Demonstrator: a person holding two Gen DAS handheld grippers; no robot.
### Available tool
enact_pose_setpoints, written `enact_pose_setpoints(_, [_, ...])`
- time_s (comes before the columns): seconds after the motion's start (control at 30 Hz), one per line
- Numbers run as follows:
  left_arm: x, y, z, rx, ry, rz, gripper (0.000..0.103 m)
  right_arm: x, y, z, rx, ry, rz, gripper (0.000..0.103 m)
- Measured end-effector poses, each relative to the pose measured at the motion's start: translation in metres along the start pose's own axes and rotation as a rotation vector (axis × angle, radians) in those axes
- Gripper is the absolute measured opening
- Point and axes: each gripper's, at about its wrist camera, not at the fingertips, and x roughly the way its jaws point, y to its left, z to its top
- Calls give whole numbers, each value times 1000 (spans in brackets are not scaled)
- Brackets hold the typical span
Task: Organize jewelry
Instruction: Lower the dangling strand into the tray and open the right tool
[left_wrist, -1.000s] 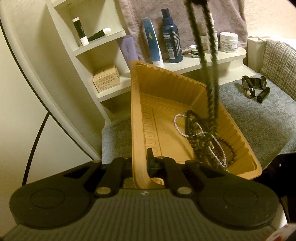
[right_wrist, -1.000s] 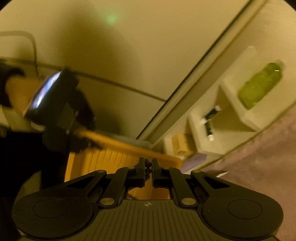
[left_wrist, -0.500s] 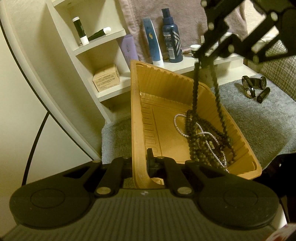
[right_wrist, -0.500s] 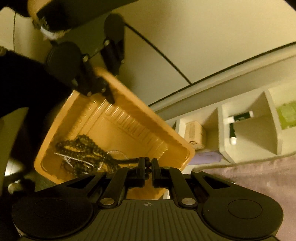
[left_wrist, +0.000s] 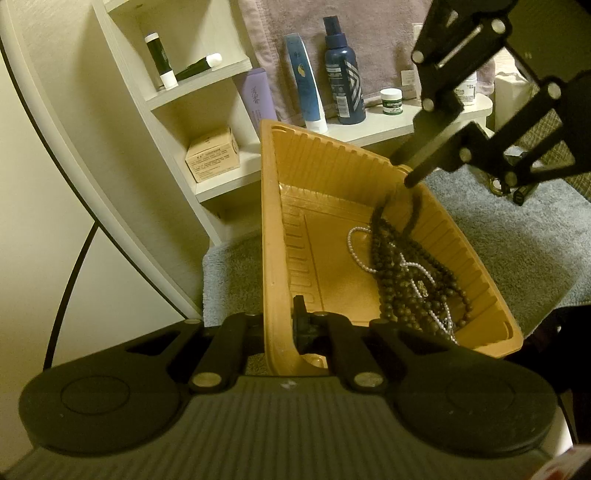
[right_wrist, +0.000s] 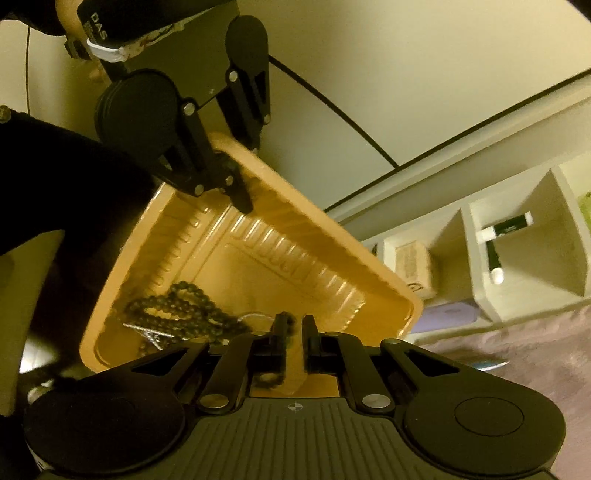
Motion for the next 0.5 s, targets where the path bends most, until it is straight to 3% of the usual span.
enact_pose_setpoints(0.23, [0, -1, -2, -4, -1, 1, 5, -10, -4, -12, 143, -40, -86, 7])
enact_pose_setpoints(0.4, [0, 1, -2, -10, -2, 0, 5, -45, -13, -52, 507, -136, -210, 7])
enact_pose_setpoints(0.5, [0, 1, -2, -10, -2, 0, 5, -63, -4, -90, 762, -144, -326, 7])
